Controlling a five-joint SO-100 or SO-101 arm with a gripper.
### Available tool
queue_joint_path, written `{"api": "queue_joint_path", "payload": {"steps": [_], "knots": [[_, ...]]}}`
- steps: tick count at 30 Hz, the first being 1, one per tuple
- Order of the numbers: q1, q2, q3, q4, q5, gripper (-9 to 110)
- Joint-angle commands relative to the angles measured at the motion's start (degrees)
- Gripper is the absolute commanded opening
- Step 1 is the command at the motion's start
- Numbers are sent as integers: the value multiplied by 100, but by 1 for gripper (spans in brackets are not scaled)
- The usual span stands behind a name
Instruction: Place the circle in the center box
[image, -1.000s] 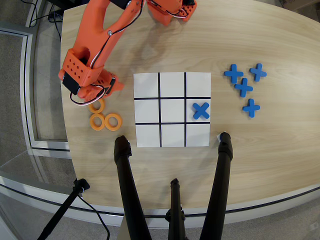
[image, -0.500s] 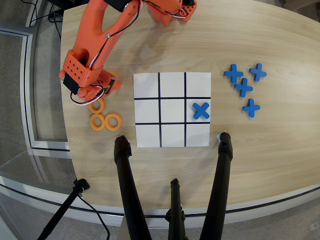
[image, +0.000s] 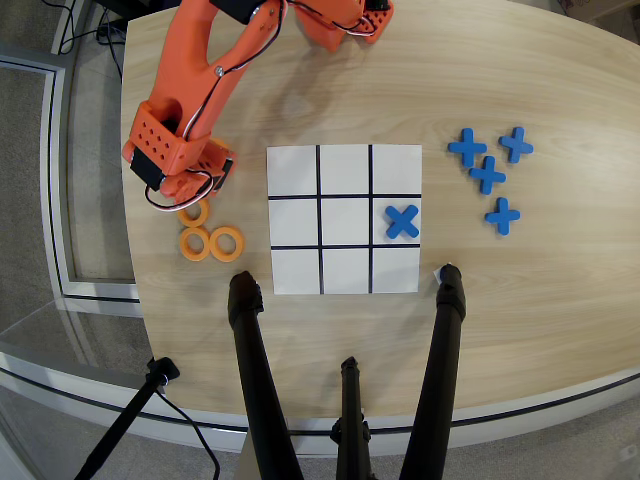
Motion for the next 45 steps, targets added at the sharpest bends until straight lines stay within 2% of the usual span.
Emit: {"api": "queue_joint_path", "payload": {"steps": [1,8,16,21,28,35,45], "knots": [[18,105,149,97,53,0],[-167,545,466,132,185,0],[-809,1925,589,229,624,0],[-1608,2707,686,264,940,0],[-3252,3498,1204,105,1714,0],[-4526,3032,967,-396,2514,0],[-4641,896,-501,-668,2795,0]]}}
